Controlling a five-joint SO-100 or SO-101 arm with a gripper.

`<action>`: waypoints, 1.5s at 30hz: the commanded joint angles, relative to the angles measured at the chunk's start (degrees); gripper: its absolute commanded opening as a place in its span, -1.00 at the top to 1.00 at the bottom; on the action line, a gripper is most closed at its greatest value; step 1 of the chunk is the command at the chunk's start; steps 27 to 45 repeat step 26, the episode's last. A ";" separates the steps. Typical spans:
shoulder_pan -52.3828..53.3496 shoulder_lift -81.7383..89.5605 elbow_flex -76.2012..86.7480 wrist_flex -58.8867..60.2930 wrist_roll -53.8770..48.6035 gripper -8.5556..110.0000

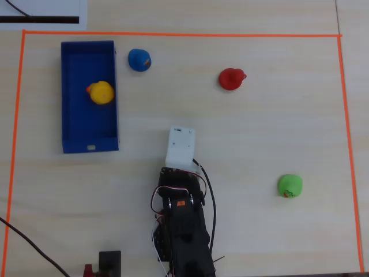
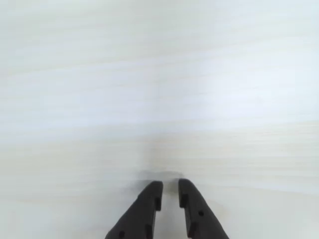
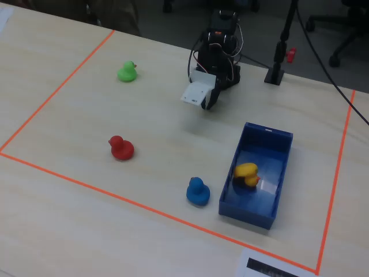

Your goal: Grasp yellow duck and put it into box.

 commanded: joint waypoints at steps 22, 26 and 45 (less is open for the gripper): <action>5.19 0.00 -0.35 1.41 1.32 0.85; 5.19 0.00 -0.35 1.41 1.32 0.85; 5.19 0.00 -0.35 1.41 1.32 0.85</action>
